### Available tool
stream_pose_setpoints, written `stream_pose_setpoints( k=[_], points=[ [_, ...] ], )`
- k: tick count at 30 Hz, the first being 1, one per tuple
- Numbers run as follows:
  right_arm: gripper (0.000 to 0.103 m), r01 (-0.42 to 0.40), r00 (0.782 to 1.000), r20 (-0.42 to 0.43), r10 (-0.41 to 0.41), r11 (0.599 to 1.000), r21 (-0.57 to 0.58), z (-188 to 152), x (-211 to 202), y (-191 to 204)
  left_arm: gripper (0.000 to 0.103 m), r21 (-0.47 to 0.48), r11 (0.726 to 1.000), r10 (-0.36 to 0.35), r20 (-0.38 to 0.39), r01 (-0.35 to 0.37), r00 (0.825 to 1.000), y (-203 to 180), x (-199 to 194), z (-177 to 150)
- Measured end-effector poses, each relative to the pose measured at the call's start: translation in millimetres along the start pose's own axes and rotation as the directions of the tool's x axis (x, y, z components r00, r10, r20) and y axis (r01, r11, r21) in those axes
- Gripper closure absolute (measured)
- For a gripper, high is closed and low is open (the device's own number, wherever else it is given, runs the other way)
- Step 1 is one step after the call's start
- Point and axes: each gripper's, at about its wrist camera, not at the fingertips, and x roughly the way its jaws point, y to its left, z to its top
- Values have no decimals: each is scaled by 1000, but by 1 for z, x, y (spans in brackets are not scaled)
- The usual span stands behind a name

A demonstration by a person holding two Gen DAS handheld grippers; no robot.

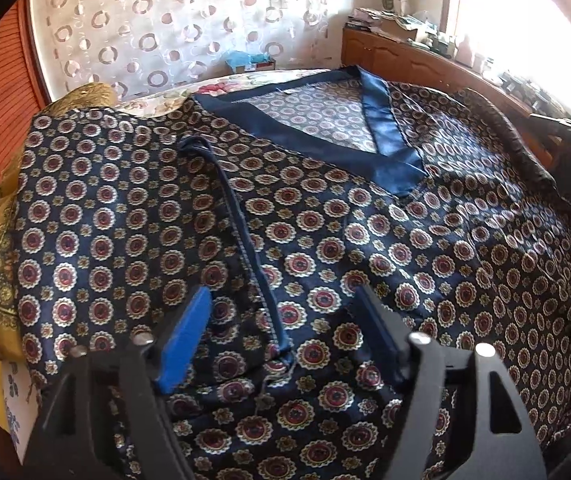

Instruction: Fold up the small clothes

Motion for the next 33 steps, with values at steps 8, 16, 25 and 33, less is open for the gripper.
stream_pose_setpoints(
  k=[8,16,25,33],
  points=[
    [103,-14,999,-31,15,999,30,-15,7,2,24,2,1000,-2,-3,2,1000,-1,-1,1],
    [60,148,989,-9,-149,974,173,-16,-16,-67,23,-8,1000,11,-3,-11,1000,-4,1,2],
    [60,199,972,-186,-145,927,317,-50,27,-121,24,-47,999,-23,99,28,995,-6,-43,-3],
    [80,197,969,-204,-136,928,316,-45,42,-126,24,-57,995,-71,206,84,976,-19,-94,-5]
  ],
)
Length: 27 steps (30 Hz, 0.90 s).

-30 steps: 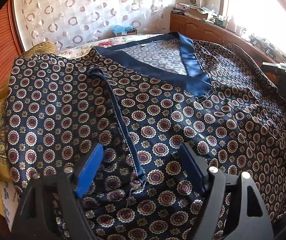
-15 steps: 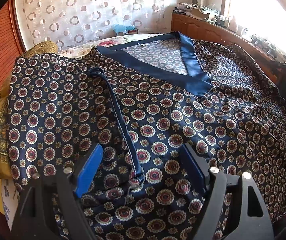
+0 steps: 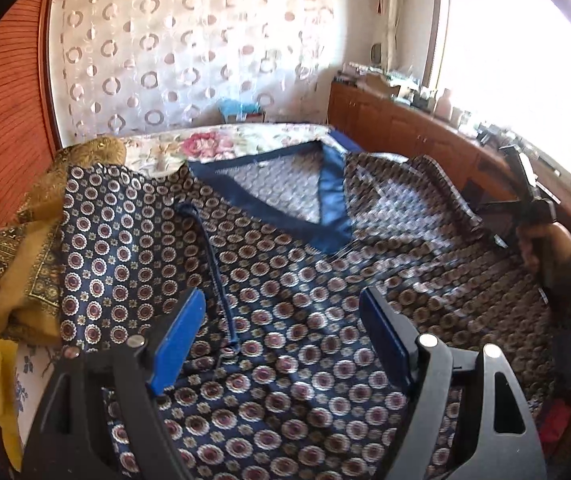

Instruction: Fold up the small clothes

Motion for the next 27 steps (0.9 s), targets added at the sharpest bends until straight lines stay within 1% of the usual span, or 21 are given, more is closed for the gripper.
stream_pose_setpoints(
  k=[2,4,6,9,11,15,17,18,19,21,23,25,27],
  points=[
    [99,50,999,17,-49,998,-28,3,-1,2,24,1,1000,2,12,-2,1000,-3,-6,0],
    [101,48,997,54,-46,998,-42,5,-7,2,24,4,1000,13,17,-13,1000,-4,-8,-2],
    [102,48,993,110,-42,997,-56,10,-19,6,24,2,1000,19,14,-19,1000,-3,-10,-6],
    [102,0,987,159,10,998,-65,18,-34,15,24,-1,1000,21,10,-21,1000,0,-11,-9],
    [102,-39,980,188,58,994,-105,25,-45,32,24,-2,1000,28,12,-28,1000,2,-13,-10],
    [102,-99,967,210,142,974,-202,38,-60,79,24,-15,999,31,24,-31,999,6,-17,-10],
    [102,-166,959,187,215,955,-246,44,-64,105,24,-21,999,41,35,-40,999,8,-20,-10],
    [102,-169,960,177,218,952,-256,48,-63,112,24,-24,999,42,35,-41,999,10,-19,-9],
    [102,-142,965,178,194,953,-267,52,-64,123,24,-27,999,41,32,-40,999,12,-19,-8],
    [92,-128,965,186,184,952,-276,57,-66,129,24,-32,999,43,30,-42,999,14,-18,-5],
    [63,-123,965,195,178,956,-267,58,-66,124,24,-24,999,47,34,-46,998,16,-19,-2],
    [52,-112,967,194,162,963,-245,58,-63,112,24,-18,999,52,41,-51,998,20,-21,2],
    [52,-90,973,187,135,969,-231,56,-57,102,24,-33,998,60,47,-58,997,28,-23,5]
  ],
)
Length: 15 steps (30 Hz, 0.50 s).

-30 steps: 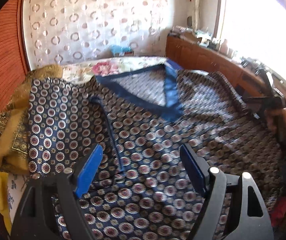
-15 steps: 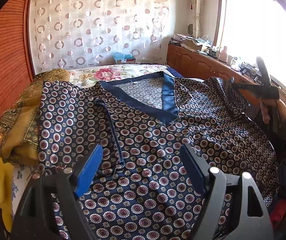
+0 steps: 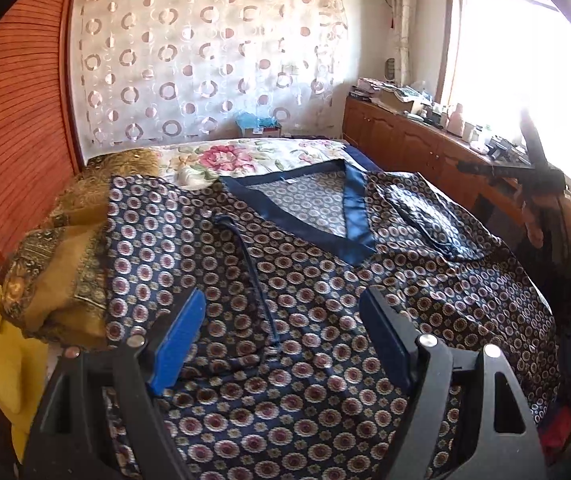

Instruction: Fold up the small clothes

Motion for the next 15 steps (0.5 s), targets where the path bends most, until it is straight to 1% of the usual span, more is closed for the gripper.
stream_pose_setpoints(
  k=[3,5,8,10,13,15],
  points=[
    [52,47,996,-73,-47,999,-1,-8,19,-17,24,-28,1000,5,0,-5,1000,15,2,5],
    [52,79,989,-122,-79,997,-4,-13,37,-27,24,-35,999,21,-5,-21,1000,28,6,9],
    [52,87,980,-179,-85,996,3,-18,62,-41,24,-20,997,78,-18,-78,997,43,13,16],
    [52,94,972,-216,-92,996,2,-19,80,-46,24,-17,995,98,-27,-98,995,54,17,20],
    [52,84,965,-248,-80,996,5,-20,97,-53,24,-9,991,134,-38,-134,990,69,24,25],
    [55,76,962,-263,-73,997,0,-21,107,-56,24,-6,986,169,-40,-169,985,80,28,29]
  ],
)
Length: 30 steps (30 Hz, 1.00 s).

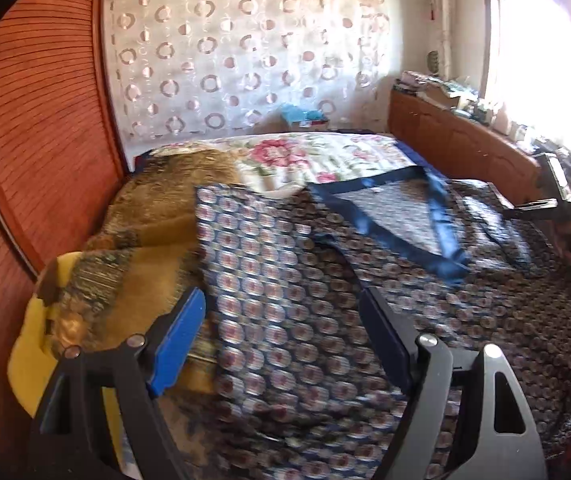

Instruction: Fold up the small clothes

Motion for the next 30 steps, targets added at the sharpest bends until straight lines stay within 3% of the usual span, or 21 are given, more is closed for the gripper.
stream_pose_setpoints(
  k=[4,12,14,16,20,22,28,30],
  points=[
    [56,-38,999,27,38,999,-7,-2,3,-4,24,-40,999,33,-10,-33,999,29,10,7],
    [55,-63,993,98,65,998,-27,-13,1,-7,24,-94,995,-27,-63,20,998,59,48,25],
    [55,-67,993,100,69,997,-25,-13,1,-7,34,-98,995,-42,-79,34,996,60,59,32],
    [55,-65,993,99,68,998,-26,-13,0,-8,36,-96,995,-48,-99,39,994,61,72,40],
    [55,-67,993,100,69,997,-24,-13,0,-8,59,-93,995,-55,-125,43,991,58,91,50],
    [55,-65,993,99,68,998,-25,-13,0,-7,66,-94,994,-62,-133,49,989,58,100,54],
    [67,-69,996,53,70,997,-21,-2,5,-15,67,-76,996,-51,-138,41,989,51,112,65],
    [68,-64,997,39,65,998,-24,5,8,-18,72,-70,996,-61,-130,52,990,49,112,66]
  ],
)
